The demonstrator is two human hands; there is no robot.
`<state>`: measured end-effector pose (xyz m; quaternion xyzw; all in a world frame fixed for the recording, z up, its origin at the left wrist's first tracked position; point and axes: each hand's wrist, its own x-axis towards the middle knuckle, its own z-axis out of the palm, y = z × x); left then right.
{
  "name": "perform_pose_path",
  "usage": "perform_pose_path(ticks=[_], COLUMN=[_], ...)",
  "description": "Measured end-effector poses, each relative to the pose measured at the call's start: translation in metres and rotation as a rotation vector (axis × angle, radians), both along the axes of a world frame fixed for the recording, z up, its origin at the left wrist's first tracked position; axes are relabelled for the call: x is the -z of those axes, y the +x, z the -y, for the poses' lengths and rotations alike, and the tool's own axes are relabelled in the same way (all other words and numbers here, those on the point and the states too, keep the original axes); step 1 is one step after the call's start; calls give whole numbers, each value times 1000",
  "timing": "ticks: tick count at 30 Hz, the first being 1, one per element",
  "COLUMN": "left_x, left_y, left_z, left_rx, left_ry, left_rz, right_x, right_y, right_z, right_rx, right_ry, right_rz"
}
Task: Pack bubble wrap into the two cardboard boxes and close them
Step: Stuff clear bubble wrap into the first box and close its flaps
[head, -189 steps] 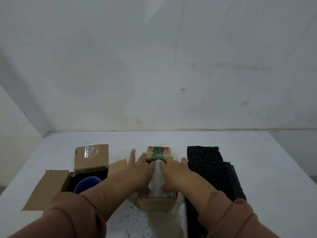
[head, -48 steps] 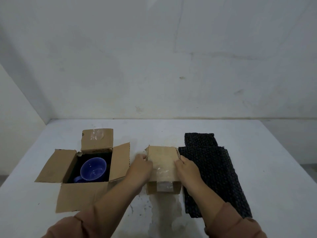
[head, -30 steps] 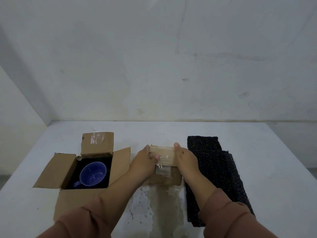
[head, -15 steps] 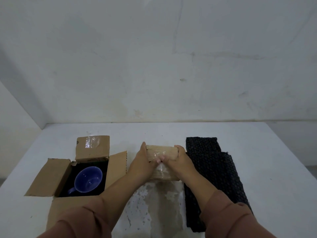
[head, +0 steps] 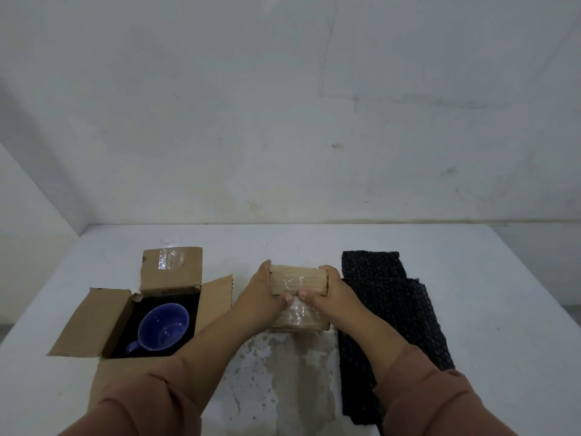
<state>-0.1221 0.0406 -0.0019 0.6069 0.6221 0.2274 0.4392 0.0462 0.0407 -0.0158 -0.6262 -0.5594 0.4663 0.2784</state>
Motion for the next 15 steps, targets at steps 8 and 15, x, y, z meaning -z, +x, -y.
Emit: perform_pose_path(ticks=[8,15], left_x=[5,8], left_y=[-1,-2], left_z=[1,5], left_rx=[-9,-14], left_ry=[16,11], left_rz=[-26,-21], right_x=[-2,-4], right_y=[-3,3], right_z=[3,7], right_rx=[31,-18], right_ry=[27,8], right_rz=[74,41])
